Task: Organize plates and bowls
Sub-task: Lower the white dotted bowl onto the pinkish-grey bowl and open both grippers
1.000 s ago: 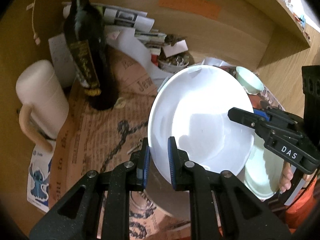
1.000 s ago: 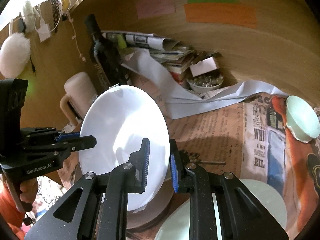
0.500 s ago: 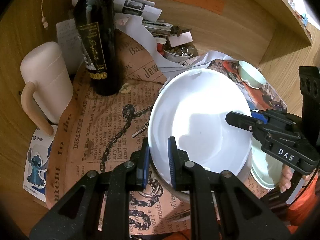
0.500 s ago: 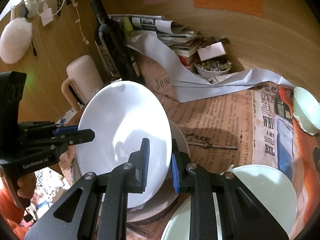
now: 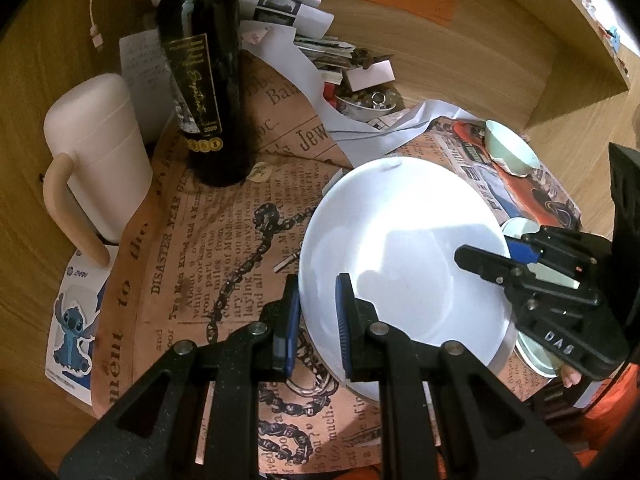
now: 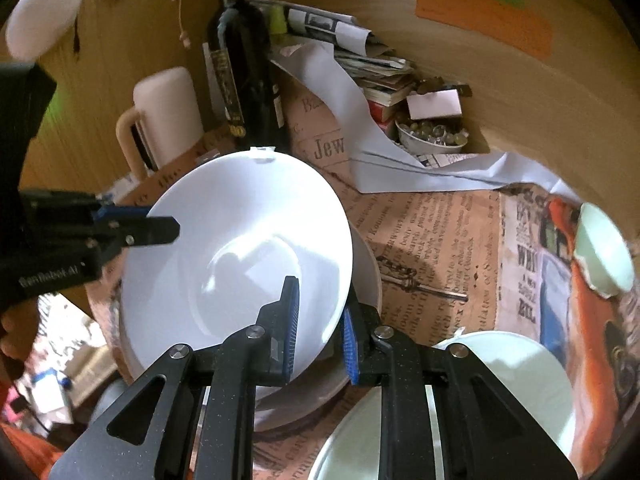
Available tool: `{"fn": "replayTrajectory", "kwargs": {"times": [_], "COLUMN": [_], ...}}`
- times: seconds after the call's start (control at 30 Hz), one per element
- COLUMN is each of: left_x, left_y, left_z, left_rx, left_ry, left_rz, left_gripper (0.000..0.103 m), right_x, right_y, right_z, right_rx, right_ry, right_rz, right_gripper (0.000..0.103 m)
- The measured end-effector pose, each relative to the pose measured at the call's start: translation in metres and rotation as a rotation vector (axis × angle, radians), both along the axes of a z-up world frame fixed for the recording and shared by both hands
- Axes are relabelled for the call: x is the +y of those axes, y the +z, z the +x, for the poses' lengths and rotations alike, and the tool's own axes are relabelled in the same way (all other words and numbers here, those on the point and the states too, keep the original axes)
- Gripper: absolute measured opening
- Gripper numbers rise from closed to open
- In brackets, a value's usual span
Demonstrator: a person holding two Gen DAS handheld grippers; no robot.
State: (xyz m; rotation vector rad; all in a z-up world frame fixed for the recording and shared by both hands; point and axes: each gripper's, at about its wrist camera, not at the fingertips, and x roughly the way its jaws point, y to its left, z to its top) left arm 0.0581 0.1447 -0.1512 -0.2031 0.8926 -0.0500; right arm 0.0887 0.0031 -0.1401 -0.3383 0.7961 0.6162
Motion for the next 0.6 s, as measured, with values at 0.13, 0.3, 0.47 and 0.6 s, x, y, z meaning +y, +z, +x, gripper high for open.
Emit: {"fn": "replayTrajectory", "kwargs": {"times": [0.13, 0.3, 0.47, 0.6], "left_x": [0.001, 0.000, 0.003, 0.004], "left_y": [0.000, 0.001, 0.002, 0.013], "left_z": [0.000, 0.001, 0.004, 0.003], "left_rx": [-0.004, -0.009, 0.006, -0.028], "left_ry": [-0.001, -0.002, 0.009, 0.014], "left_rz": [0.000, 0.010, -0.004, 0.007], "left_gripper": [0.016, 0.016, 0.016, 0.017], "right_x": [-0.003, -0.004, -0.013, -0.023], "right_y": [0.001, -0.001, 0.016, 0.034], "right_z": [0.003, 0.006, 0.004, 0.004], "right_rx": [-0.006, 0.021, -0.054, -0.109], "right_ry": [-0.009, -0.009, -0.038, -0.056], "right_rz": [0.000, 0.015, 0.062, 0.106], "right_gripper": [0.020, 0.023, 0.037, 0.051]}}
